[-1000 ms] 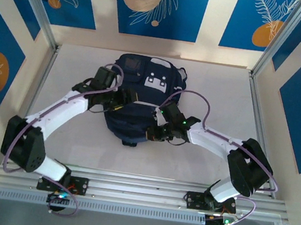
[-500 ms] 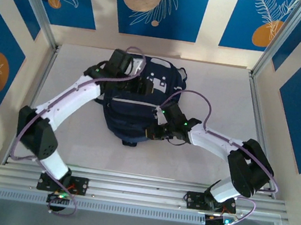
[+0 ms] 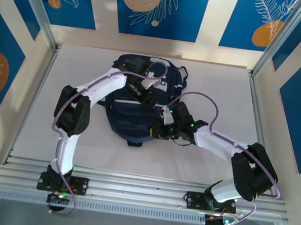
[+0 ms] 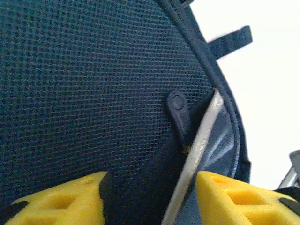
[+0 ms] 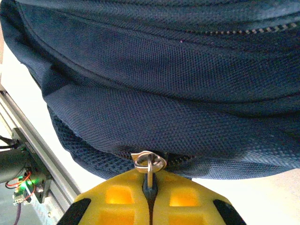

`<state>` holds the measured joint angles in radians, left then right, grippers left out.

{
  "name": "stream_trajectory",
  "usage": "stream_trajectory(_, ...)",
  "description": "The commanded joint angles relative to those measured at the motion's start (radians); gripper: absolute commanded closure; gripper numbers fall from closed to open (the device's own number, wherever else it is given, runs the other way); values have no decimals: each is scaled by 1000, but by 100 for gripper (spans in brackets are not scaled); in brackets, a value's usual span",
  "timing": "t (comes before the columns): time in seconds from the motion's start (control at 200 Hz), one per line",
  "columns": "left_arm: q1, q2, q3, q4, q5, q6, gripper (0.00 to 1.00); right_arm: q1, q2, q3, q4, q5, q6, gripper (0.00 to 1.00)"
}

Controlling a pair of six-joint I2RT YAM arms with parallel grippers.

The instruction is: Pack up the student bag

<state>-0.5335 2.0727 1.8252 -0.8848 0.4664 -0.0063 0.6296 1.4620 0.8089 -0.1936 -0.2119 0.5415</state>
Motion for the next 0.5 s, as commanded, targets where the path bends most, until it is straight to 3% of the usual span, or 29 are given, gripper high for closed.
stream_trajectory(0.0, -2, 2, 31, -68, 81, 37, 66, -14, -21, -2, 25, -29, -15, 100)
stream_trajectory(0.09, 0, -12, 28, -58, 138, 29, 80, -25, -14, 1, 18, -31, -15, 100)
stream_trajectory(0.22, 1, -28, 39, -51, 214, 10, 80, -40, -14, 13, 2, -30, -17, 100)
stream_trajectory(0.305, 3, -20, 57, -81, 203, 18, 79, -48, -15, 26, -14, -33, -22, 100)
stream_trajectory(0.365, 9, -21, 56, -89, 182, 20, 85, -51, -15, 39, -34, -20, -32, 100)
stream_trajectory(0.44, 20, -35, 53, -86, 142, 13, 100, -55, -14, 57, -64, -7, -48, 100)
stream_trajectory(0.495, 32, -55, 48, -73, 109, 1, 100, -57, -17, 63, -81, 3, -56, 100)
